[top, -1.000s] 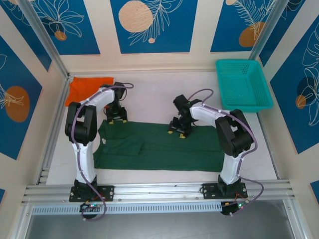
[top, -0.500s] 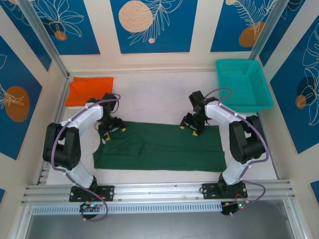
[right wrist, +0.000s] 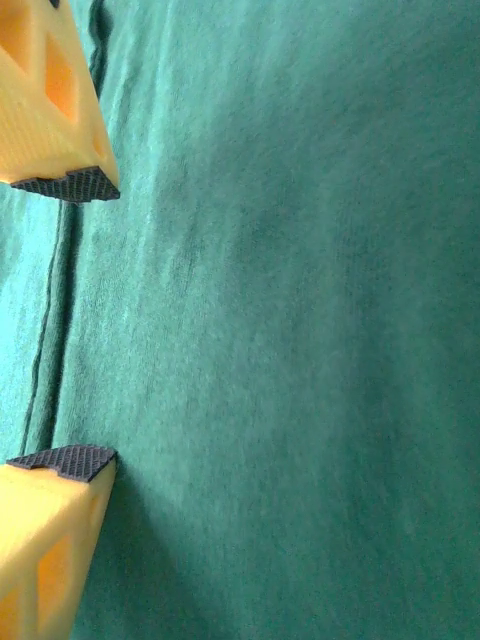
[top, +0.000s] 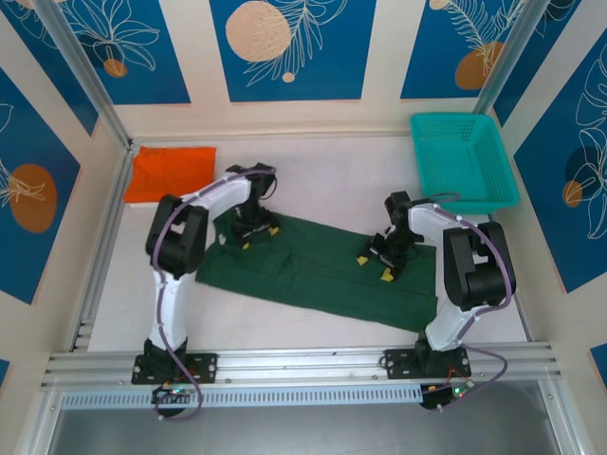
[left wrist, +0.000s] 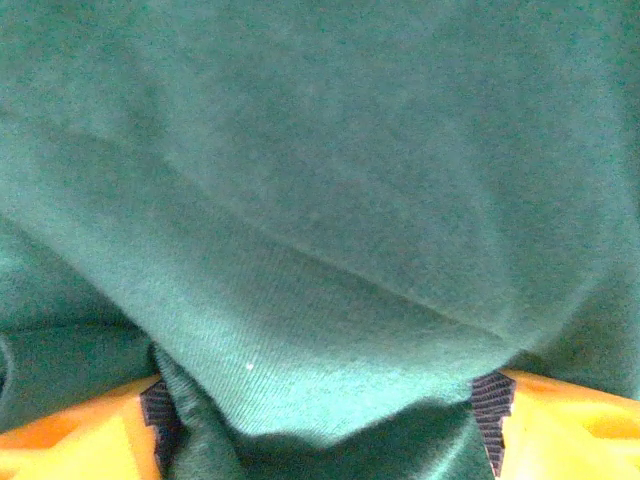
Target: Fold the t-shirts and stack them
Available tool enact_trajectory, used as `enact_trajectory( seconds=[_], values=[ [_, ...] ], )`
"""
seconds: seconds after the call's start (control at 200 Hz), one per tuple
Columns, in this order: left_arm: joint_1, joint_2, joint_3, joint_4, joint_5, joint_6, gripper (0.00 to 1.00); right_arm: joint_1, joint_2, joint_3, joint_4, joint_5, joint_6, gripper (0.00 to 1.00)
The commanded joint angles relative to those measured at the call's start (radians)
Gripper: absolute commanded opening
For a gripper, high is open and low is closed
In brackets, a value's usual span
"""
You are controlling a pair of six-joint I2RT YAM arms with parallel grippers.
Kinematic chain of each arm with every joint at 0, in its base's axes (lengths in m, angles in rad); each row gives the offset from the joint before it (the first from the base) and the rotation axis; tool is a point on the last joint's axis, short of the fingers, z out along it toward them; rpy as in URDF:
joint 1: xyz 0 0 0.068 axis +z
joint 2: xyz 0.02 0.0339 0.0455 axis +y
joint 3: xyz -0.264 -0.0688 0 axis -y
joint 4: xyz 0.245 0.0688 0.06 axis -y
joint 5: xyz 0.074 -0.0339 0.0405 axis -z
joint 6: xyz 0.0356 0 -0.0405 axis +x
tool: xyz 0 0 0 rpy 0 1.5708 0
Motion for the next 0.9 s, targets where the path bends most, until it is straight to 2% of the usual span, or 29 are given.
enact_trajectory(
  seconds=[0.0,0.155,0.23,0.42,0.53,0.64,0.79,0.895],
  values=[
    [-0.027,0.225,0.238,-0.018,-0.041,0.092,0.75,-0.027,-0.020,-0.027,-0.006,-0.069,0.048,0.68],
    [-0.038,0.521,0.806,-0.121,-0.064,0.218,0.75,-0.031,-0.039,-0.012,0.001,-0.077,0.063,0.70],
    [-0.034,0.608,0.980,-0.081,-0.080,0.267,0.77,-0.021,-0.049,0.007,-0.020,-0.051,0.046,0.71],
    [-0.001,0.615,0.974,0.161,-0.111,0.336,0.83,0.000,-0.121,-0.005,-0.056,-0.015,-0.017,0.71],
    [0.026,0.606,0.995,0.210,-0.118,0.369,0.87,0.034,-0.182,-0.041,-0.060,-0.019,-0.040,0.70],
    [0.054,0.555,0.996,0.259,-0.071,0.359,0.92,0.090,-0.217,-0.069,-0.037,-0.035,-0.056,0.69],
    [0.059,0.452,0.996,0.327,-0.019,0.346,0.98,0.160,-0.151,-0.073,0.017,-0.071,-0.065,0.65],
    [0.058,0.374,0.995,0.289,-0.034,0.332,1.00,0.182,-0.068,-0.056,0.044,-0.063,-0.061,0.60]
  ],
)
